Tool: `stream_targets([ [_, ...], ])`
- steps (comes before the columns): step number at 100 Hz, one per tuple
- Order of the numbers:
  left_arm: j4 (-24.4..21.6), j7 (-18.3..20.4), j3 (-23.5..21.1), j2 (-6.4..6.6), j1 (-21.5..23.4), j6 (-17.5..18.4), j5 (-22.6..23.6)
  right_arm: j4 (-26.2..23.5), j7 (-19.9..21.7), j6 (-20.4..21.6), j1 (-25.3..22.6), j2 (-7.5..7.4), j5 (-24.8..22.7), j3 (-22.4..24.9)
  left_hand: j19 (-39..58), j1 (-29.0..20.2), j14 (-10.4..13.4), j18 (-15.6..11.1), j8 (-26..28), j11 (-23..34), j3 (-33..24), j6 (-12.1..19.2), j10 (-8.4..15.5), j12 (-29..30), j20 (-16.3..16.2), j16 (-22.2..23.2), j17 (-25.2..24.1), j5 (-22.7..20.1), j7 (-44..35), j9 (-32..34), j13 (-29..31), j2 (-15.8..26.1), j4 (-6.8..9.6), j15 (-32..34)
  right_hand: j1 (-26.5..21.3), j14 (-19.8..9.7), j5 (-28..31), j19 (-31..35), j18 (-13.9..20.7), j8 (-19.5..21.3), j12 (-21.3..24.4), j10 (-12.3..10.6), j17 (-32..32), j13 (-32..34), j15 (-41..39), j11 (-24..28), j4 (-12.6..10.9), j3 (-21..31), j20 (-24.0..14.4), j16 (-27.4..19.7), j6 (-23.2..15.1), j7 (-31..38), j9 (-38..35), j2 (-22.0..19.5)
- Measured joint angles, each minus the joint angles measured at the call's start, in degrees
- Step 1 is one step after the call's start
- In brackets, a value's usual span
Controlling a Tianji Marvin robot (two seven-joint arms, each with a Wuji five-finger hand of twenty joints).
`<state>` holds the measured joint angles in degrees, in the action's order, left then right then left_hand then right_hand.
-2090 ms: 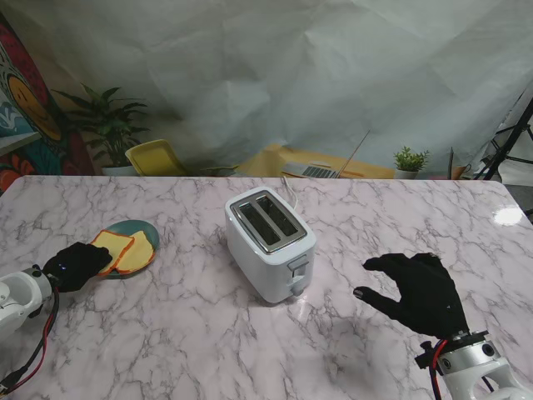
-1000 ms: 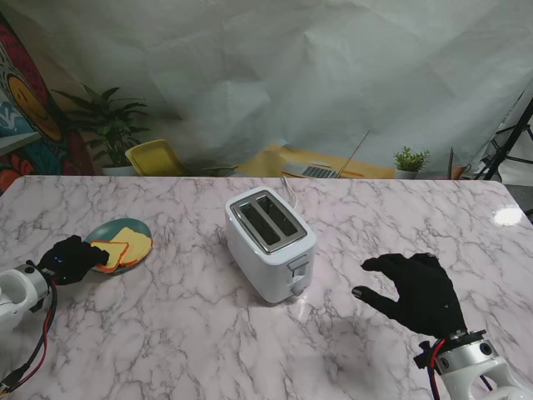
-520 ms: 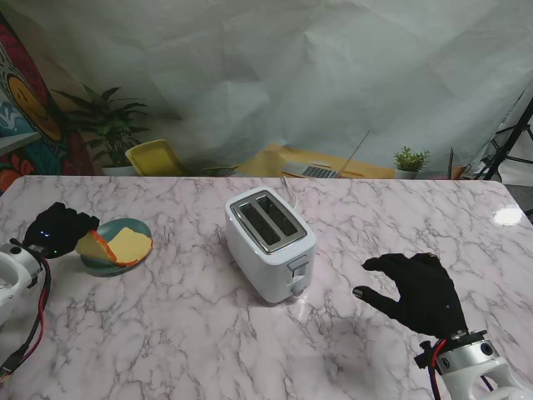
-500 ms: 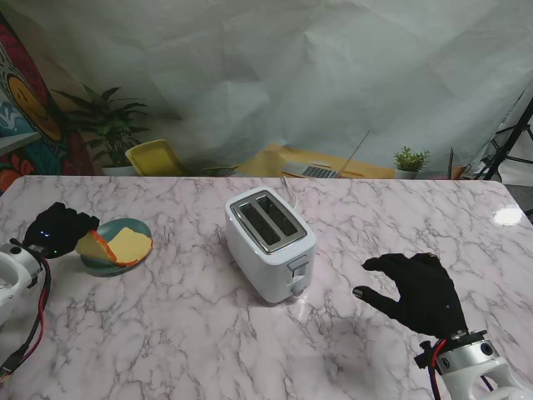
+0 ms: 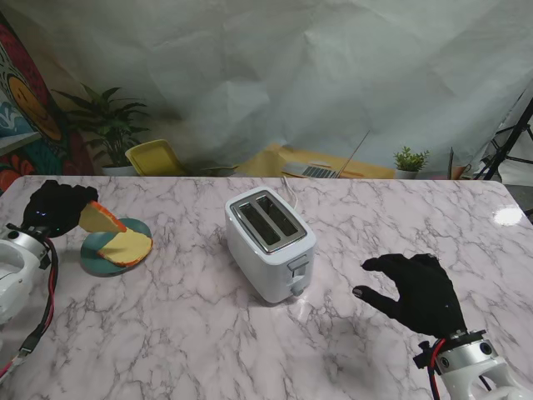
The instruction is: Toast the toast slices
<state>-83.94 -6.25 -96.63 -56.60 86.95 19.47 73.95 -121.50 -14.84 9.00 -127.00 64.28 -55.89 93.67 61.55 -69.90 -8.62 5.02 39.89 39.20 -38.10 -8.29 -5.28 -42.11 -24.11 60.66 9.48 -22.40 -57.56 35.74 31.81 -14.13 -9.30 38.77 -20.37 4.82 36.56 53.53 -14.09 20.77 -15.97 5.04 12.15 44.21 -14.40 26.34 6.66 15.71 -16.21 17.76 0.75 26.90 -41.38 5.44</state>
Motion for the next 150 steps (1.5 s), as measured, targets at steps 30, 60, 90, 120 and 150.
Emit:
stream_targets([
  [30,-4.56,-4.97,4.33,-1.34,-0.59,1.26,-4.14,0.64,2.66,0.75,2.54,-0.56,0.42,-2.65,-0.03,0.04,0.06,0.1,0.71,-0.14,-0.01,2.31,0.61,-0.6,-1.35,0.65,2.88,-0.94,-0.16,1.4,2.9,-0.08,-0.61,0.02,0.0,0.0,0.0,0.0,-0.01,0.0,0.0,0.0,0.0,0.0,0.0,0.0,-0.01,0.0,0.0,0.0,0.0,0.0,0.0,0.0],
  [60,-9.72,-8.01,13.13,-2.91,-4.33,-1.77,-8.04,0.67,5.94,0.85,7.52,-1.15,0.57,-6.03,-0.84,0.05,0.36,0.11,0.75,-0.82,-0.02,2.8,1.13,-0.8,-1.49,1.48,4.63,-1.6,-0.16,2.22,3.7,-0.56,-0.64,-0.23,-1.14,0.0,0.0,0.0,-0.02,0.0,0.0,0.0,0.0,0.03,0.0,0.0,-0.01,2.83,0.0,0.0,0.0,0.0,0.0,1.25],
  [90,-10.87,-6.93,21.27,-4.27,-10.08,-2.48,-14.35,0.52,8.54,-2.86,17.95,-1.89,0.11,-12.86,-2.25,0.07,0.55,0.11,-1.91,-2.26,0.13,3.74,1.28,-1.31,-2.87,3.47,6.13,-2.91,6.09,3.45,6.02,-0.71,-0.71,-2.11,1.75,0.0,-1.29,0.09,-0.02,0.0,-0.04,0.0,0.0,0.03,0.0,0.81,-0.01,11.26,0.0,0.0,0.0,0.1,0.78,4.81],
  [120,-11.66,-0.05,25.86,-5.04,-12.43,-0.95,-18.85,-0.86,7.24,-8.83,23.98,-1.65,-0.97,-18.17,-3.76,0.09,1.29,0.11,-21.0,-2.27,0.9,-0.63,1.99,-1.24,-4.38,3.73,9.47,1.86,30.9,3.54,8.11,-0.71,-0.73,-3.25,3.11,0.0,-2.07,1.36,0.01,0.0,-0.47,0.36,0.0,-0.65,0.0,1.65,-0.01,15.41,0.17,-0.11,0.03,0.12,1.45,7.8],
  [150,-14.27,3.27,28.58,-4.94,-12.44,-2.6,-21.65,-0.75,5.4,-13.39,28.76,-1.13,-4.52,-21.05,-4.43,0.09,2.17,0.11,-27.82,-2.26,2.34,-7.37,3.2,1.61,-5.12,3.21,12.37,3.96,41.81,3.56,10.45,-0.69,-0.73,-4.86,6.08,0.98,-4.83,2.07,0.57,0.0,-1.46,1.55,0.0,-2.99,0.0,4.38,1.11,26.02,0.29,-0.65,2.1,0.87,5.89,16.91],
])
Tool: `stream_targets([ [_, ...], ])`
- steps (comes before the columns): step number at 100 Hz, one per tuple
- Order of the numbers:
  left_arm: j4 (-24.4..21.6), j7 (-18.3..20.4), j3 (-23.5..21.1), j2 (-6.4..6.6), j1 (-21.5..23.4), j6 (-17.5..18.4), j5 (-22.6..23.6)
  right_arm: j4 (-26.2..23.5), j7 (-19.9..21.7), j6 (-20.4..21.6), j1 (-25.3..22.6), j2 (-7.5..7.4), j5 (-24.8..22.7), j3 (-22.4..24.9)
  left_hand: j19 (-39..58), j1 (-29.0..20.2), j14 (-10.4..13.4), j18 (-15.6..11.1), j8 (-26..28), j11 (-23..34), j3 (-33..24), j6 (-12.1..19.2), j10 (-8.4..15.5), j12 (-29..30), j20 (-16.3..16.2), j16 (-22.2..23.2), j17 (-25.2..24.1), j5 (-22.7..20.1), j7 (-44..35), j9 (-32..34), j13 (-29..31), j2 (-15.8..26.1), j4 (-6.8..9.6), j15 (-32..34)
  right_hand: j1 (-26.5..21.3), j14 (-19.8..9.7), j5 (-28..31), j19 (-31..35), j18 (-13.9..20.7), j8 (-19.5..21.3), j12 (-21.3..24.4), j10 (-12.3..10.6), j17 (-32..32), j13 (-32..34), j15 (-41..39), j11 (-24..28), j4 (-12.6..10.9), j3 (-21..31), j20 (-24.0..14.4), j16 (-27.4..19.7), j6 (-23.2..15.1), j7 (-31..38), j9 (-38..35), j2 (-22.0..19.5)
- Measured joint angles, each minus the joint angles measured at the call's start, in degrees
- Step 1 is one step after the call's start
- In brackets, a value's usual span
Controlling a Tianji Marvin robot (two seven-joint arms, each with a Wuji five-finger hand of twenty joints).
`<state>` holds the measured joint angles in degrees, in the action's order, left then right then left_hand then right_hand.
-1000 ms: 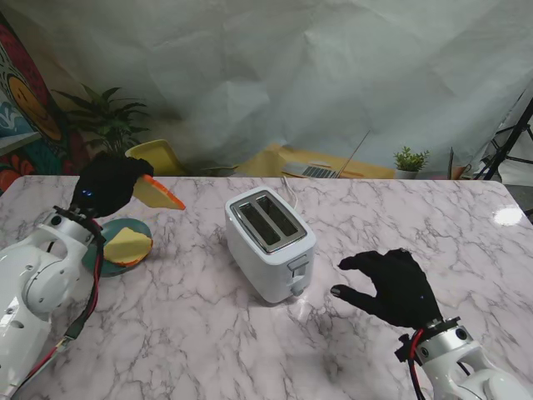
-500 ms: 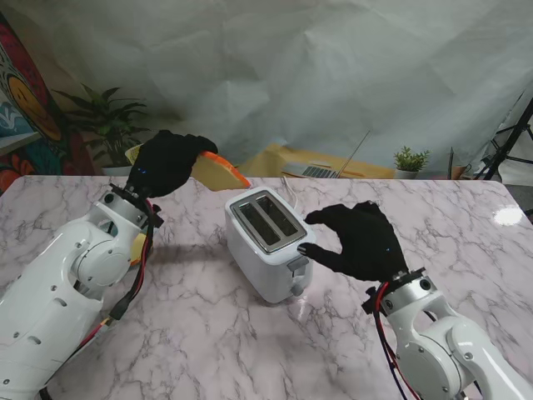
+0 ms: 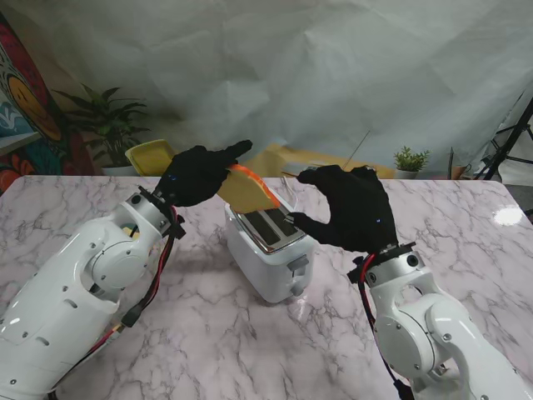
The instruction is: Toast the toast slices
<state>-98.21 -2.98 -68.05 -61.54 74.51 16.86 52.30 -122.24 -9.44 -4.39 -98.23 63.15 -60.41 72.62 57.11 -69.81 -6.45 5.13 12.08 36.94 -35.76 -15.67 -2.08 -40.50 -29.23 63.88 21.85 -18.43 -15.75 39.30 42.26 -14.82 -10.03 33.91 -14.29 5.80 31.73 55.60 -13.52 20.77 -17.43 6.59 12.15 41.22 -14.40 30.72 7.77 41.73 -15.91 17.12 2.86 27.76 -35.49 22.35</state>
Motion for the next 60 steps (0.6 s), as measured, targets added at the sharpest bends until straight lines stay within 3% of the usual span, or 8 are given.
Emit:
stream_targets([
  [16,-0.77,-0.33,2.65,-0.16,-0.19,-1.66,-1.54,1.79,-0.47,-2.26,2.54,-0.07,-1.94,-1.93,-0.01,0.0,0.3,0.0,-1.21,0.0,1.16,-1.22,0.17,1.64,-0.71,-1.12,1.35,0.01,2.02,0.57,1.11,0.02,0.04,-0.25,-0.06,0.36,-1.32,0.81,0.59,0.0,-0.51,0.61,0.77,-0.04,-0.99,0.69,0.66,4.28,0.01,-0.09,0.05,0.56,1.38,2.43],
  [60,-1.69,1.48,11.08,-0.97,-4.34,-5.49,-6.16,5.68,-1.32,-7.88,5.1,0.37,0.03,-4.43,-0.76,0.0,0.38,0.0,-8.28,-0.01,2.85,-2.05,1.0,5.79,-2.06,-3.15,2.64,6.26,14.17,0.77,2.8,0.02,0.67,-0.82,-0.06,1.55,-1.23,2.54,0.61,-0.01,-0.69,1.11,2.83,0.21,-2.42,2.08,0.67,4.92,0.01,-0.09,0.72,1.53,1.27,3.55],
])
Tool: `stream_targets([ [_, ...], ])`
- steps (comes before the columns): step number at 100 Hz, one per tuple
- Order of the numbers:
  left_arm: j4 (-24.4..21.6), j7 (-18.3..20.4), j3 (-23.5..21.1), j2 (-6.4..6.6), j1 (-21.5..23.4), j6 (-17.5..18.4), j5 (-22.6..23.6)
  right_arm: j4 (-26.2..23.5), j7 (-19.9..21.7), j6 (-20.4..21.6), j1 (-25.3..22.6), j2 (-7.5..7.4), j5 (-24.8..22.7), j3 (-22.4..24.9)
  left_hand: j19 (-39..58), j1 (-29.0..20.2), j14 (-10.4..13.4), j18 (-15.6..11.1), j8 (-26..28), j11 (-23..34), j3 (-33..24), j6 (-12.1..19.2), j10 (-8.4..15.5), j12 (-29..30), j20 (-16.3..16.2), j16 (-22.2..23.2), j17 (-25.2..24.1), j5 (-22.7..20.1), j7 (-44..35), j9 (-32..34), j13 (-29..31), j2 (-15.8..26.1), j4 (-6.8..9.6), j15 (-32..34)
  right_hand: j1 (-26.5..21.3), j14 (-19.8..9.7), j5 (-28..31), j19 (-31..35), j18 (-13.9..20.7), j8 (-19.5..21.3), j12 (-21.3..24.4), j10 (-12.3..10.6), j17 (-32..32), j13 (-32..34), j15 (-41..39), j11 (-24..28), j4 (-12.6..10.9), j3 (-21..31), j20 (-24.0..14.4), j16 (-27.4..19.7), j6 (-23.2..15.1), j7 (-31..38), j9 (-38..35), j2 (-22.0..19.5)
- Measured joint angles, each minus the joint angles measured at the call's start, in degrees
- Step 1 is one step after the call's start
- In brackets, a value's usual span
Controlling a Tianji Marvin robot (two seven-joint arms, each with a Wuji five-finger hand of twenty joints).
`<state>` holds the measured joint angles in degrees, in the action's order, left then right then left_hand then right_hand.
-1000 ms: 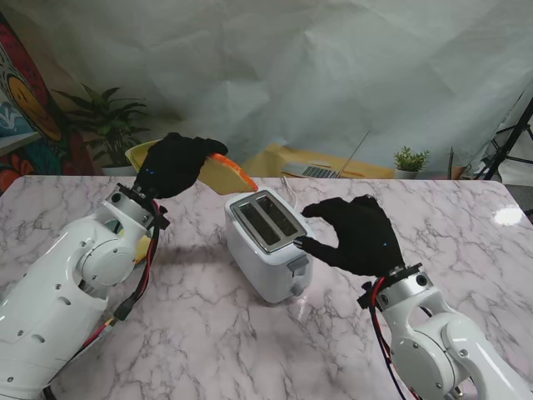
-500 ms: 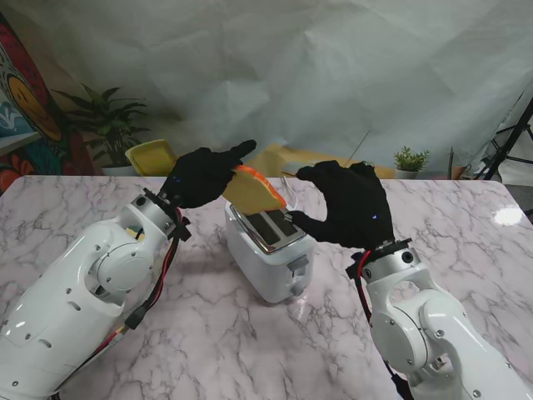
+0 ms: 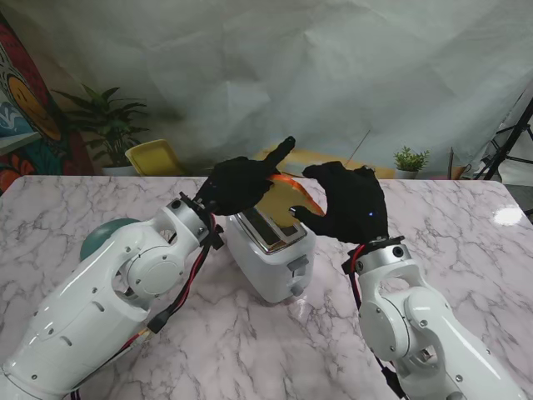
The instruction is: Toast the toast slices
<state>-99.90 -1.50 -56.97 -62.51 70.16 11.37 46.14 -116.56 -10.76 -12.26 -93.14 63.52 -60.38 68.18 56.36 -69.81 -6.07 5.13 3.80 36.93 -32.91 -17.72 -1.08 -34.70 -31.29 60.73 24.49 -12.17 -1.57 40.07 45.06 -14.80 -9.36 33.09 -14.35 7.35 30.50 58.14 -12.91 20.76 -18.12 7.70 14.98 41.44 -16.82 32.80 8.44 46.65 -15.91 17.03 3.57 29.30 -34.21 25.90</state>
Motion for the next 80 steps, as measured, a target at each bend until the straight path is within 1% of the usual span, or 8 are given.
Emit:
stream_targets([
  [25,0.65,1.16,2.92,-0.58,-2.69,-0.24,-0.89,1.67,0.92,-0.55,1.41,0.14,1.41,-0.09,-0.01,0.0,0.0,0.0,-0.93,0.06,0.62,0.07,0.63,0.75,-0.08,-0.14,0.08,0.14,0.87,0.0,0.63,0.0,0.2,-0.1,0.0,0.07,0.0,0.05,0.0,0.0,0.0,0.0,0.0,0.01,0.0,0.05,0.0,0.57,-0.05,0.0,0.0,0.33,-0.73,0.0],
  [36,0.74,2.87,3.29,-0.63,-3.21,-0.4,-1.43,2.13,1.49,-0.8,2.23,0.12,1.59,-0.55,-0.02,0.0,0.0,0.0,-0.99,0.07,0.62,0.21,0.64,0.79,-0.09,-0.15,0.12,0.7,1.14,0.0,0.66,0.0,0.21,-0.1,0.0,0.07,0.21,0.05,0.0,0.0,-0.02,0.0,0.0,0.03,0.0,0.35,0.0,0.69,-0.08,0.0,0.0,0.69,-0.88,0.0],
  [51,0.75,4.54,3.52,-0.56,-3.55,-0.41,-1.98,3.11,2.16,-1.59,4.6,0.03,1.65,-2.36,-0.02,0.0,0.0,0.0,-1.01,0.09,0.63,0.21,0.67,0.87,-0.09,-0.2,0.16,0.7,1.14,0.01,0.69,0.0,0.21,-0.11,-0.04,0.09,2.3,1.18,0.0,0.06,-0.66,0.0,1.5,2.77,-1.29,2.04,0.0,2.91,-0.64,0.01,0.0,3.2,-4.51,1.42],
  [57,0.75,4.54,3.55,-0.55,-3.55,-0.38,-2.09,3.57,2.17,-1.73,5.62,0.03,1.66,-3.08,-0.02,0.0,0.0,0.0,-1.01,0.1,0.64,0.21,0.68,1.26,-0.1,-0.24,0.16,0.7,1.14,0.01,0.69,0.0,0.21,-0.11,-0.17,0.12,5.44,2.86,0.0,0.85,-1.11,-0.47,4.09,7.18,-2.96,3.44,0.0,5.87,-1.34,0.27,-0.09,6.21,-8.46,3.32],
  [68,0.76,4.47,3.57,-0.54,-3.53,-0.09,-2.26,5.07,0.41,-2.27,7.56,0.14,1.63,-4.89,-0.02,0.0,0.0,0.0,-1.02,0.15,0.66,-0.61,0.7,1.45,-0.1,-0.3,0.16,0.7,1.14,0.53,0.69,0.0,0.21,-0.12,-5.32,-0.37,10.74,6.55,-0.53,1.54,-1.95,-1.33,10.38,16.85,-7.65,6.43,0.14,12.08,-2.39,3.4,-1.4,11.67,-17.29,8.81],
  [70,0.77,4.44,3.57,-0.53,-3.5,-0.01,-2.26,5.22,0.31,-2.45,7.78,0.2,1.66,-5.05,-0.02,0.0,0.0,0.0,-1.02,0.15,0.67,-0.82,0.7,1.45,-0.1,-0.3,0.16,0.7,1.14,0.58,0.69,0.0,0.21,-0.12,-6.33,-0.97,11.95,7.26,-0.56,0.26,-1.99,-1.37,11.43,18.67,-8.73,6.8,1.32,12.6,-2.6,4.22,-1.56,13.62,-18.8,10.09],
  [74,0.77,4.38,3.55,-0.51,-3.41,0.17,-2.25,5.32,0.36,-2.96,8.06,0.3,1.65,-5.17,-0.02,0.0,-0.01,0.0,-1.03,0.15,0.67,-0.97,0.73,1.46,-0.1,-0.34,0.16,0.7,1.14,0.58,0.7,0.0,0.21,-0.12,-9.75,-1.62,13.94,8.94,-0.61,-5.37,-2.08,-1.76,14.19,22.72,-11.68,8.27,5.05,13.28,-2.69,6.26,-3.74,20.19,-22.79,12.84],
  [80,0.77,4.31,3.4,-0.5,-3.18,0.51,-2.21,5.35,0.72,-3.47,8.28,0.39,1.52,-5.19,-0.02,0.0,-0.01,0.0,-1.03,0.15,0.67,-1.14,0.73,1.47,-0.1,-0.74,0.17,0.7,1.14,0.58,0.7,0.0,0.21,-0.14,-13.39,-3.11,16.13,11.33,-0.64,-10.73,-2.64,-2.61,18.08,28.12,-15.0,9.92,7.21,13.27,-2.7,8.38,-7.54,28.95,-28.02,14.93],
])
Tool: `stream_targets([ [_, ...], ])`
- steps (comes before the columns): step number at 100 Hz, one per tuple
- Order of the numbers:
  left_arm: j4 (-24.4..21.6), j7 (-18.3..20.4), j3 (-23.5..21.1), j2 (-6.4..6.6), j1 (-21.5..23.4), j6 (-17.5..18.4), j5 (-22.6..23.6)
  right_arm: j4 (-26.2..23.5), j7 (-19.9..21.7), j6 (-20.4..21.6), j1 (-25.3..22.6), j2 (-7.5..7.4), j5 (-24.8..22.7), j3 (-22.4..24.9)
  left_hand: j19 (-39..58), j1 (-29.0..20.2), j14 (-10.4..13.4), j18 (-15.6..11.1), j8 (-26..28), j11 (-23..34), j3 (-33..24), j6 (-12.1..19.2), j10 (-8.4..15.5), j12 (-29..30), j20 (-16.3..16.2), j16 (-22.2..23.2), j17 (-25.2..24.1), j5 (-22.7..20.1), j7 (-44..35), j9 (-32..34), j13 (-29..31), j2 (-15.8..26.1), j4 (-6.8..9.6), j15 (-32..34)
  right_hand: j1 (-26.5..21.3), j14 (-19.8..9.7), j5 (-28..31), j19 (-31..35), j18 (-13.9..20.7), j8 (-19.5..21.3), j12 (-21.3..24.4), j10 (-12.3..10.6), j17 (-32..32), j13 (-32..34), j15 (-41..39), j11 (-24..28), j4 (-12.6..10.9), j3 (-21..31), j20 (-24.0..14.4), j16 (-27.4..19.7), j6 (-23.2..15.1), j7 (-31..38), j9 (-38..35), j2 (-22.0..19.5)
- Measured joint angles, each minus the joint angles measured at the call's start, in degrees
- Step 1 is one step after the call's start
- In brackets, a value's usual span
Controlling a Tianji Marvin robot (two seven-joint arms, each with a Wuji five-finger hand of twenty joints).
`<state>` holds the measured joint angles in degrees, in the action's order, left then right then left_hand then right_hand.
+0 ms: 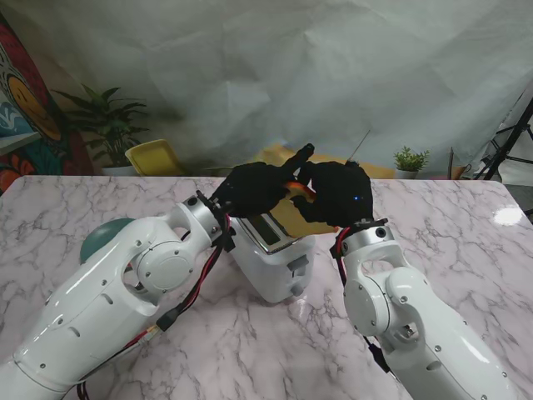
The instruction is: Toast the toast slices
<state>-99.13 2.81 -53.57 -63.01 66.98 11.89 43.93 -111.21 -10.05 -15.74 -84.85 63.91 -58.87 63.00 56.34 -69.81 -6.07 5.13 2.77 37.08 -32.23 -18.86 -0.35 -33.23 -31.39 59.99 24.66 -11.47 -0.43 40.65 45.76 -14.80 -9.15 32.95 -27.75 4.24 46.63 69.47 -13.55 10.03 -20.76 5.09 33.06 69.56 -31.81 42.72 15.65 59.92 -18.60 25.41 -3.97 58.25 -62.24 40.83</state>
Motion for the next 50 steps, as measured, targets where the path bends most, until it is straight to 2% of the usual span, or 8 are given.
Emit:
stream_targets([
  [8,-0.04,0.03,-0.2,0.03,0.32,0.23,0.03,0.52,-0.37,-0.2,0.41,0.15,0.34,-0.2,0.0,0.0,0.0,0.0,-0.01,0.0,0.05,0.02,0.0,0.01,0.0,-0.06,0.0,0.0,0.0,0.0,0.01,0.0,0.0,0.0,-1.66,-0.95,3.95,2.44,0.0,-2.47,-0.13,-1.7,5.11,3.68,-9.1,1.63,1.18,-0.02,0.0,4.24,-2.35,3.5,-7.1,0.68],
  [18,-0.13,0.2,-0.29,0.07,0.59,0.19,-0.1,1.27,-1.34,-0.31,0.73,0.38,0.83,-0.4,-0.01,0.0,0.0,0.0,-0.01,0.0,0.13,0.02,0.0,0.03,0.0,-0.13,0.0,0.0,0.0,0.0,0.01,0.0,0.0,-0.39,-1.66,-1.58,4.65,3.93,0.08,-2.82,-3.6,-1.91,8.27,4.69,-19.22,4.53,1.24,-0.02,0.24,7.96,-2.5,3.69,-9.12,0.7],
  [27,-0.16,0.02,-0.3,0.07,0.79,0.14,-0.31,1.44,-1.09,-0.44,0.79,0.42,0.99,-0.4,-0.72,0.0,0.01,0.0,-0.01,-0.01,0.66,0.14,0.0,0.16,-0.01,-0.15,0.0,-0.01,0.0,0.0,0.01,0.0,0.02,-0.59,-1.66,-2.09,4.64,4.28,0.79,0.26,-7.07,-1.93,9.9,4.7,-25.46,5.97,1.28,-0.02,1.19,10.03,-3.09,4.14,-9.64,0.7],
  [43,-0.16,-0.76,-0.46,0.07,1.07,0.73,0.66,1.79,-0.45,-0.4,1.29,0.39,1.09,-0.68,-1.46,0.0,-0.44,0.0,-0.01,-0.77,2.35,0.15,0.0,0.85,-0.01,-2.22,-0.34,-0.03,0.0,0.01,0.01,0.03,1.04,-1.55,-1.51,-3.2,4.64,4.81,2.17,6.48,-11.23,-2.37,12.67,4.76,-33.21,6.24,4.14,3.41,1.81,14.52,-3.12,4.16,-11.46,0.7],
  [50,-0.12,-1.67,-0.49,0.06,1.25,0.73,0.97,1.81,-0.44,-0.39,1.53,0.38,0.98,-0.88,-2.13,-0.03,-0.44,0.0,-0.01,-1.08,2.98,0.26,0.0,0.84,-0.01,-3.01,-0.81,-0.05,-0.16,0.01,0.0,0.04,1.54,-2.06,-1.47,-3.36,4.63,4.82,2.18,8.21,-12.3,-2.47,13.25,4.82,-34.59,6.24,4.87,4.73,1.88,14.69,-3.12,4.16,-11.79,0.7],
])
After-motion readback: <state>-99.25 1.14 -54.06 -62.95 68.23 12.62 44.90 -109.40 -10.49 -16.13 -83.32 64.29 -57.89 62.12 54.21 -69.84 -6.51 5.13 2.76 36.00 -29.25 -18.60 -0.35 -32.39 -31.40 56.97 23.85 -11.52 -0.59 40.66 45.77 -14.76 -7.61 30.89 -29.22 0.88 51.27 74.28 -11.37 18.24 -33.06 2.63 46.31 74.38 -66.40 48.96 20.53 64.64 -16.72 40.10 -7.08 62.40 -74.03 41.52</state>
